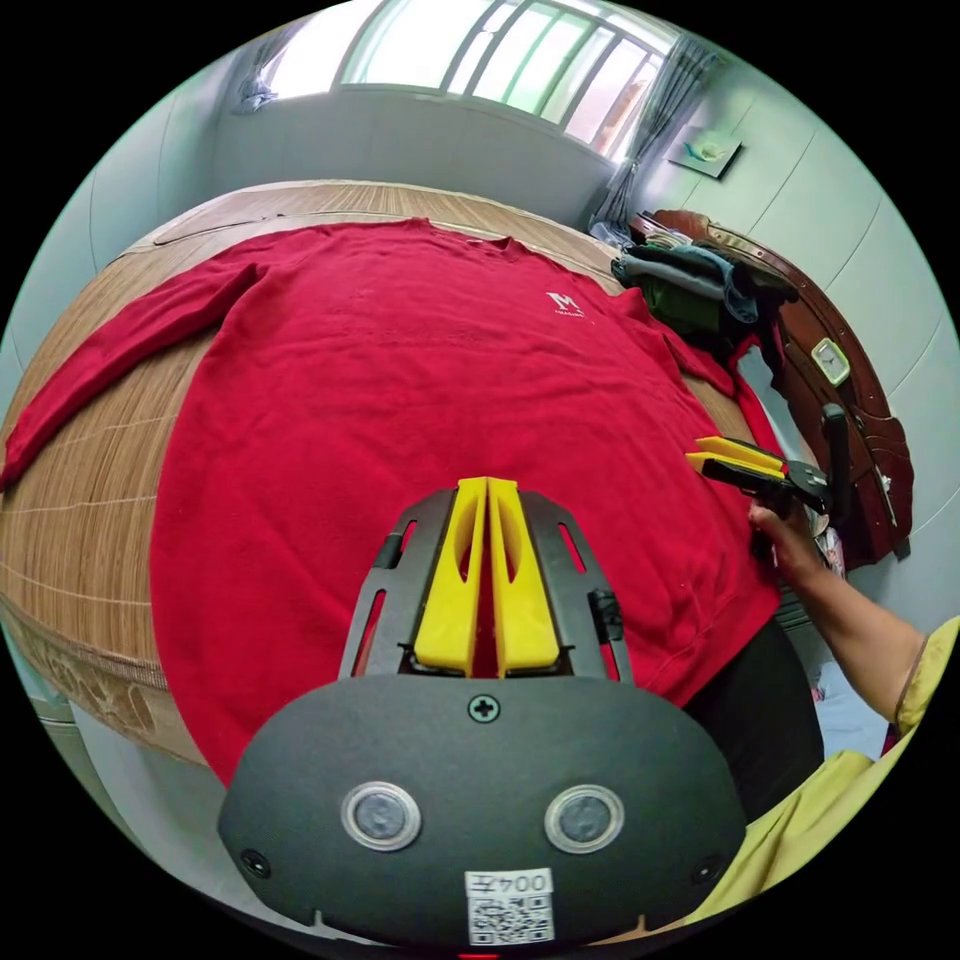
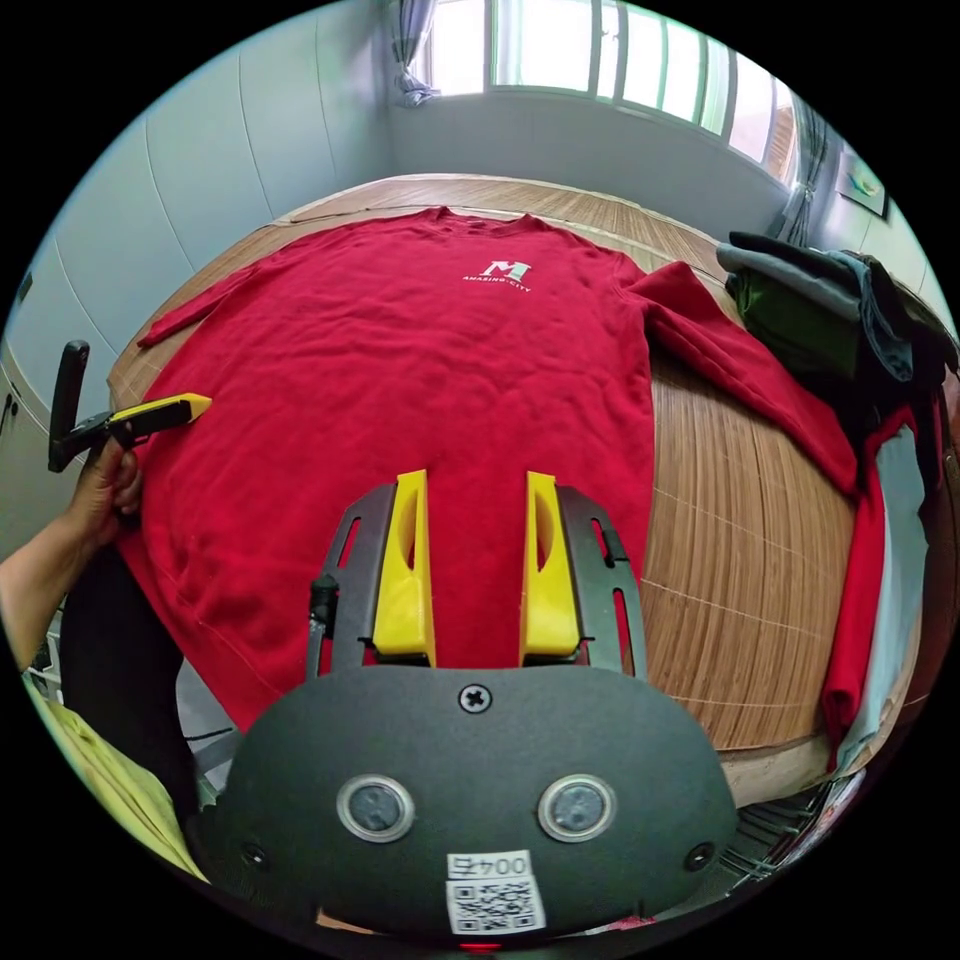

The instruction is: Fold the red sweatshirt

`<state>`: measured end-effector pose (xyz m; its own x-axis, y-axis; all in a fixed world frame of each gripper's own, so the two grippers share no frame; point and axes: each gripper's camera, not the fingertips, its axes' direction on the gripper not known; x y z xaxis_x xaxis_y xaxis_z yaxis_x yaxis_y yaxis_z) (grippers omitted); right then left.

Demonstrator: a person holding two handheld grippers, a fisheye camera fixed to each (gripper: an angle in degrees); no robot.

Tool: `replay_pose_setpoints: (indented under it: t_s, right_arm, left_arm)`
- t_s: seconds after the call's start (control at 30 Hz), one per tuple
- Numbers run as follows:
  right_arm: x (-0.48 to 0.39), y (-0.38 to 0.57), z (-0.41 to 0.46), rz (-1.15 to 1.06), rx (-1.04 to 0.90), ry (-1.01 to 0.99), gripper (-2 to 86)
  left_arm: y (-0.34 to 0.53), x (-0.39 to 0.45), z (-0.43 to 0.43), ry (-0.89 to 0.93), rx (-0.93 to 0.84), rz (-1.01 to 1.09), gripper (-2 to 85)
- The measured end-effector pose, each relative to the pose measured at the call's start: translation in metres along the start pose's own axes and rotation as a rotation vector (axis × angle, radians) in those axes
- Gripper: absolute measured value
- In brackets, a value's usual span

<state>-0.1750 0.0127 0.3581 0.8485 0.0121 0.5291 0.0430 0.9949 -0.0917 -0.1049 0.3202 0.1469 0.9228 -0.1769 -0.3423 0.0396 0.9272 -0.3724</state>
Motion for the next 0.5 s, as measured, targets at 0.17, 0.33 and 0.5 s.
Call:
replay_pose_setpoints:
  t_s: [0.17,0.33,0.5]
  right_arm:
    - [0.014,-0.001,-0.001,0.013,-0.001,-0.028,13.8]
    - [0.019,-0.002,-0.002,-0.002,-0.005,0.002,13.8]
    - [0.029,-0.002,-0.004,-0.013,-0.002,0.009,13.8]
  left_arm:
    - [0.006,-0.012,-0.007,0.016,0.01,-0.005,0.4]
    - [0.012,-0.016,-0.014,-0.017,0.025,0.016,0.5]
    - [0.016,-0.029,-0.021,-0.006,0.031,0.01,0.5]
